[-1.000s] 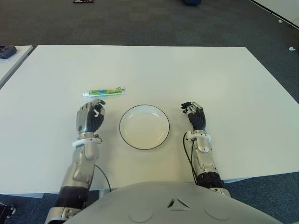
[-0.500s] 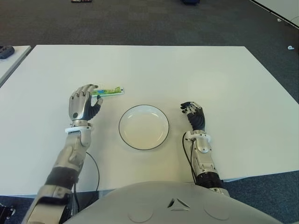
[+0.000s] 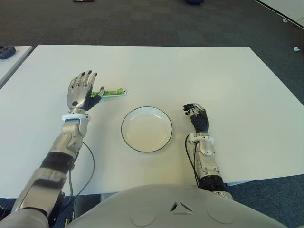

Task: Put the toothpaste on the table into the plate.

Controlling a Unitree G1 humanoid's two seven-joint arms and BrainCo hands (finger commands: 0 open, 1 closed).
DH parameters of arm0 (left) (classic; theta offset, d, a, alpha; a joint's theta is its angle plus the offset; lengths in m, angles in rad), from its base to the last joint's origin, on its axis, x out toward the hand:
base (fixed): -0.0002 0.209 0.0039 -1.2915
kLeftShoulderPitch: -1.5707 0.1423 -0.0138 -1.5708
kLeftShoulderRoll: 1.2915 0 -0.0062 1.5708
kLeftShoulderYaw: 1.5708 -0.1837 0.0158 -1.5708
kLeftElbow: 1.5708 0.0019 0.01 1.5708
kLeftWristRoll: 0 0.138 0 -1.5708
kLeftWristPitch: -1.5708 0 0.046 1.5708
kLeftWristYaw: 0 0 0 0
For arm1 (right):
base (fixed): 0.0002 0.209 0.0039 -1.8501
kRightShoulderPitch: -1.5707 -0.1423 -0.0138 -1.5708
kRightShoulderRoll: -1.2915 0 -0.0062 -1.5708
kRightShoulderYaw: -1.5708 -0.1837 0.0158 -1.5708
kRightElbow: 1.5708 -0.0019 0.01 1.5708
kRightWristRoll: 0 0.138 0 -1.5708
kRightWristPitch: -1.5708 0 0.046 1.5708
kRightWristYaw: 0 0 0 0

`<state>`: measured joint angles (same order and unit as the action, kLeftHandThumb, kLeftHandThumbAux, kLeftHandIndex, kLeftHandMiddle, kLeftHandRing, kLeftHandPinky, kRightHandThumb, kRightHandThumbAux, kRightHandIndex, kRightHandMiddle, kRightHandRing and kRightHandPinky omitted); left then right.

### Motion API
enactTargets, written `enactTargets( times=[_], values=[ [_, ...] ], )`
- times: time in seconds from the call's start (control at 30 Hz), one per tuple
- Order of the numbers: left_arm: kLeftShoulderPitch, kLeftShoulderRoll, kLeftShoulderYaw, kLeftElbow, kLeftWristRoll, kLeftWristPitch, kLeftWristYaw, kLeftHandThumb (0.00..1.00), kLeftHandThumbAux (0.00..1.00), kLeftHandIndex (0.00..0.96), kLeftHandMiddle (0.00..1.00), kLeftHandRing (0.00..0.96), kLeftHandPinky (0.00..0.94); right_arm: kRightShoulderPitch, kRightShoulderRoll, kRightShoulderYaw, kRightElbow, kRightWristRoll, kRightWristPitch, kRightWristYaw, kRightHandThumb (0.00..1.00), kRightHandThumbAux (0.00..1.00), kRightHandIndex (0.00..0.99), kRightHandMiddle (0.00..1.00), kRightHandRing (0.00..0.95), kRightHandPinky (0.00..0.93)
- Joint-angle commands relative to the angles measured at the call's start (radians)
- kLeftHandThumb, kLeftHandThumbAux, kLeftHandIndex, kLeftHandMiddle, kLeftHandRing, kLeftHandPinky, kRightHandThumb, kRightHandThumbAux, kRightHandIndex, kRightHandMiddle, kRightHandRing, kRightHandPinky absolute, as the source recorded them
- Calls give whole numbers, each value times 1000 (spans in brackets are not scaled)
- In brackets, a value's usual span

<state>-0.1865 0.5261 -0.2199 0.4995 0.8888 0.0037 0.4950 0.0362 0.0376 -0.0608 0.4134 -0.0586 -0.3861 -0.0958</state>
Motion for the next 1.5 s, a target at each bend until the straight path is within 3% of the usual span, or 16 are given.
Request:
enactTargets(
  times=[0.03, 0.23, 0.7, 1.5],
  values=[
    [-86, 38, -57, 129, 22, -14, -45, 511, 118, 0, 0, 0, 0, 4, 5, -1, 10, 18, -9, 3, 707, 732, 426, 447, 419, 419],
    [-191, 58, -128, 270, 34, -24, -54, 503, 109, 0, 0, 0, 0, 9, 6, 0, 4, 14, -5, -4, 707, 731, 426, 445, 417, 419],
    [-320, 84, -275, 447, 50, -83, -121, 491, 111, 0, 0, 0, 0, 24, 3, 3, -18, 12, 5, -4, 706, 732, 426, 441, 414, 418],
    [-460, 119, -502, 610, 136, -217, -264, 431, 141, 0, 0, 0, 0, 38, 2, 4, -37, 6, 23, -21, 706, 731, 426, 442, 411, 417]
  ],
)
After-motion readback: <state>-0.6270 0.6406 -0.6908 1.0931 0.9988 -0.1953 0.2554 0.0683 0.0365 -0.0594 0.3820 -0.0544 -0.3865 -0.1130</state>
